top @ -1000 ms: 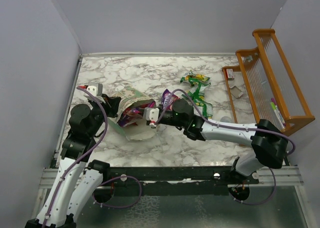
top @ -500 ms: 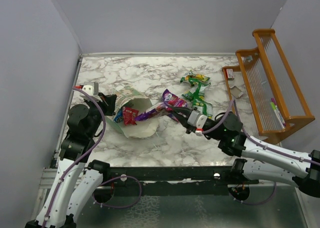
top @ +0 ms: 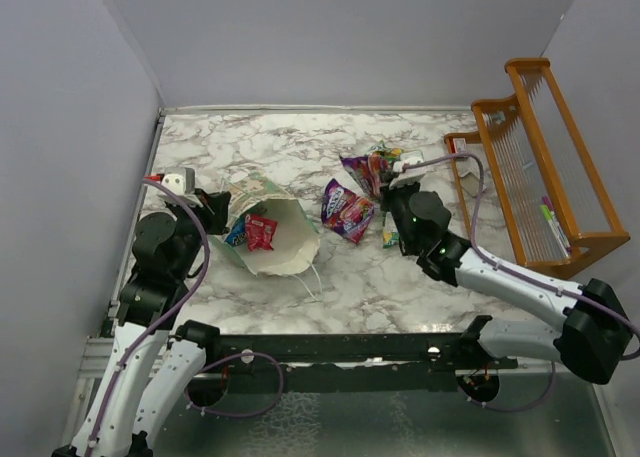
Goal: Take the snacks out of the paper bag
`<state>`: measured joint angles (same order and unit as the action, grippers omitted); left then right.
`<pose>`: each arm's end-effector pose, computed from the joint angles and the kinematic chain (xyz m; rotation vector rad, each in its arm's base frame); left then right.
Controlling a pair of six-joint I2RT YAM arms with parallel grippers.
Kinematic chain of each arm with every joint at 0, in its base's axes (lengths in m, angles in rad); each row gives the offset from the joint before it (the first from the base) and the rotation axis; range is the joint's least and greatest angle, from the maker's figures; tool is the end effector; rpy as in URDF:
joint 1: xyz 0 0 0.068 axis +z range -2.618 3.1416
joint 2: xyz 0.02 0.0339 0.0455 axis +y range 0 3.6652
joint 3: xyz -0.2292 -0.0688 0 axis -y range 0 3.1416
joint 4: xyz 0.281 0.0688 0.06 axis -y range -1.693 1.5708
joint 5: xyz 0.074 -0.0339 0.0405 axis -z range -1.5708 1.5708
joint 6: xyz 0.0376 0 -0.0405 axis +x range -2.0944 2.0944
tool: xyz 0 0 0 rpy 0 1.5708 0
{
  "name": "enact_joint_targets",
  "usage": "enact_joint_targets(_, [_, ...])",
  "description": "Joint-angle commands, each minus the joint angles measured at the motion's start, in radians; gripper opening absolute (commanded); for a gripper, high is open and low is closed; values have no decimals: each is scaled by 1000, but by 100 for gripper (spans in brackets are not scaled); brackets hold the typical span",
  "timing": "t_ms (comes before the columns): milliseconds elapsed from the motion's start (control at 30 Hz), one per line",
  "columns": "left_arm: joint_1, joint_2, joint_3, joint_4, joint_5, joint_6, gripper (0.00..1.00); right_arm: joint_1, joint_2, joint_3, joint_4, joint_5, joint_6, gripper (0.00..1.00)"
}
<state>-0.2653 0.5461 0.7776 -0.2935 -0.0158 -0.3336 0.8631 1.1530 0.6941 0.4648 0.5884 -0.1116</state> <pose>0.1886 -0.0506 0.3485 -0.0686 1.6500 -0.4454 0.2179 0.2226 0.2529 -0.2983 1.5387 0.1309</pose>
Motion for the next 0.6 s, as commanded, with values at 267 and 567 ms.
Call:
enact_joint_targets(267, [-3, -97, -72, 136, 402, 52, 0, -298, 293, 141, -70, -396, 679, 2])
enact_joint_targets(567, [-2, -128, -124, 105, 458, 53, 0, -409, 412, 83, -42, -467, 858, 14])
